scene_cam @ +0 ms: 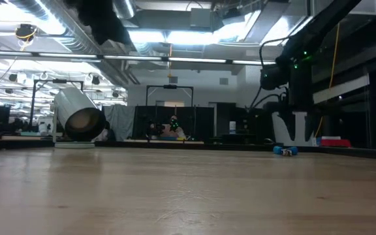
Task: Pick & Place School Supplies
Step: Put the blue puncher into the red bin
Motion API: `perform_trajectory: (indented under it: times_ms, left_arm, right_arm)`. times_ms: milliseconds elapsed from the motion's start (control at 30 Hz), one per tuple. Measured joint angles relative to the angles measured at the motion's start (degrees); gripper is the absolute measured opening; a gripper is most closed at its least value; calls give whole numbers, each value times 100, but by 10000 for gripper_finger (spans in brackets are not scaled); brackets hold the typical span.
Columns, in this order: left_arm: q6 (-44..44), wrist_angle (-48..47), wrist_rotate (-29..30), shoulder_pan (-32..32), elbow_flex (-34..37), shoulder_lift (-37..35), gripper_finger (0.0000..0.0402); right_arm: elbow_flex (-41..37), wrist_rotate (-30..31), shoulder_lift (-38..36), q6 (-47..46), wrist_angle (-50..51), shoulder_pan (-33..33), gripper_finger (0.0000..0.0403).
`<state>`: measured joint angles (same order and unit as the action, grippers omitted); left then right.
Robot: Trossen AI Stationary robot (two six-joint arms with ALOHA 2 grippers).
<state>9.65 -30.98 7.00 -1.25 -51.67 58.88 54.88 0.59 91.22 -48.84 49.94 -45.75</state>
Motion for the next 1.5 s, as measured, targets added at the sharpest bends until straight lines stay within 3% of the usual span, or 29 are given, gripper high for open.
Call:
perform_trajectory:
  times_ms: [233,367,533,900,1167,1333,1433,1500]
  left_arm:
    - [9,2555,-1419,-376,2007,-1576,53]
    - [-14,3413,-1922,-759,2949,-2234,44]
    - [-201,4212,-1933,-1108,3847,-3028,29]
    - [-187,4028,-1866,-1441,4783,-4394,20]
    - [-583,2963,-1874,-1441,4812,-5211,15]
    - [-654,2345,-1573,-1441,4795,-5886,15]
    - [-578,2280,-1239,-1441,4787,-5882,15]
    - [-33,2267,-1133,-1440,4786,-5787,15]
  right_arm:
    - [-313,-21,29,-399,-365,67,169]
    - [-315,-92,13,-686,-543,141,169]
    - [-315,-58,-19,-974,-600,176,169]
    - [-318,397,247,-1240,-780,198,169]
    - [-316,454,505,-1532,-1365,270,169]
    - [-315,454,499,-1528,-1352,270,169]
    - [-309,487,596,-1526,-1239,270,166]
    - [-290,473,732,-1488,-1191,285,153]
